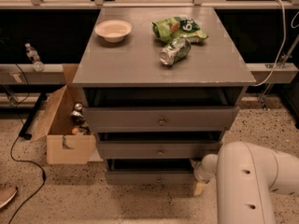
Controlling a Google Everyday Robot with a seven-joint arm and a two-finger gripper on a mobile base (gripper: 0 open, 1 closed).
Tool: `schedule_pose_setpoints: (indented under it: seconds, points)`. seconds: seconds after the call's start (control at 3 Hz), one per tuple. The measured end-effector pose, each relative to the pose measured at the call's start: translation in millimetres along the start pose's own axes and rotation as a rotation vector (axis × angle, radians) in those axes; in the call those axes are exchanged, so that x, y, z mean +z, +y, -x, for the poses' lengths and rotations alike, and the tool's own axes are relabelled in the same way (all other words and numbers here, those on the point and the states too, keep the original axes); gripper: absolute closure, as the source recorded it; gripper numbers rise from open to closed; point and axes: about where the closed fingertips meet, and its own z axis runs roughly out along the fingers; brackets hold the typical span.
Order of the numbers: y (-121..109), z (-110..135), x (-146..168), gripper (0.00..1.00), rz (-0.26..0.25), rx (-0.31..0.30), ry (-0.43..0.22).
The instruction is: Open bottom drawer
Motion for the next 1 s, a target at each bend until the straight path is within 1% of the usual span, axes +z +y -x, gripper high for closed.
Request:
schedule_pose_setpoints:
  seconds: [0.33,0.67,1.0]
  points:
    - [4.5,-1.9,15.2,0.0,0.056,-0.014,0.006]
    - [14.4,-0.7,23.2,0.0,0.113,-0.041,0.027]
    - [20.9,0.1,21.7,0.0,0.132,-0.045,0.04]
